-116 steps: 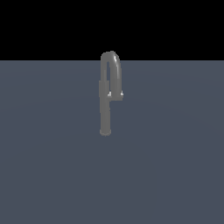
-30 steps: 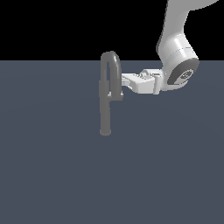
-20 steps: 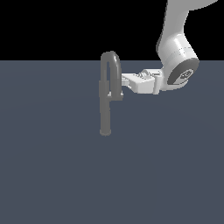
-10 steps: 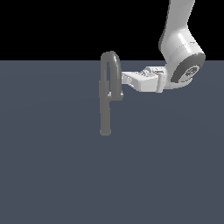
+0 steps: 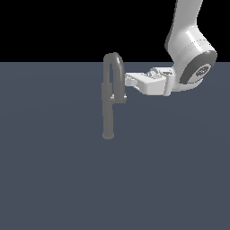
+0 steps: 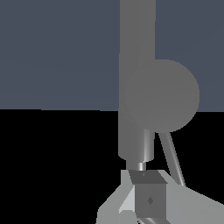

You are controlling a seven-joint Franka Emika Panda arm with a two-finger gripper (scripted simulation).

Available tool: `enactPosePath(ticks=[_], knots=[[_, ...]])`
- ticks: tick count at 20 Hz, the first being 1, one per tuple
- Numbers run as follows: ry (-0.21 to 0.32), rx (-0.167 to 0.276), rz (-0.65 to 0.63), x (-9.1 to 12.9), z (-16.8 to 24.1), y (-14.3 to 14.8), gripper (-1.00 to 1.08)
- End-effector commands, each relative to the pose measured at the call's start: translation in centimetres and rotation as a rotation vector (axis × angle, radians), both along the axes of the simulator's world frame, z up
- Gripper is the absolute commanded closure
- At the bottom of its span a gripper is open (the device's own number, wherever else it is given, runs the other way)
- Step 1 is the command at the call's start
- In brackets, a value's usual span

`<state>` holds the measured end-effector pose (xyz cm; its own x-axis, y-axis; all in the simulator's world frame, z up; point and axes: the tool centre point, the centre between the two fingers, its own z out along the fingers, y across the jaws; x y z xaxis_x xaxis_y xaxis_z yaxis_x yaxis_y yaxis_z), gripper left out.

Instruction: Turn on the faucet by rotating a designated handle.

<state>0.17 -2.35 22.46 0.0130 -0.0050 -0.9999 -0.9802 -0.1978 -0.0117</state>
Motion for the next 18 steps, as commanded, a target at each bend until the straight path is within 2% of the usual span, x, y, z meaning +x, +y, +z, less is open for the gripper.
enactPosePath(ticks=[1, 3, 12, 13, 14, 18], knots=[[0.012, 0.005, 0.007, -1.3, 0.0, -0.3, 1.08], [-0.003, 0.001, 0.002, -0.5, 0.3, -0.1, 1.08], [0.011, 0.005, 0.007, -3.8, -1.1, -0.8, 1.08], [0.011, 0.005, 0.007, -3.8, -1.1, -0.8, 1.08], [-0.013, 0.003, 0.008, -2.9, 0.1, -0.6, 1.08], [0.000, 0.004, 0.008, -4.4, -1.9, -0.9, 1.08]])
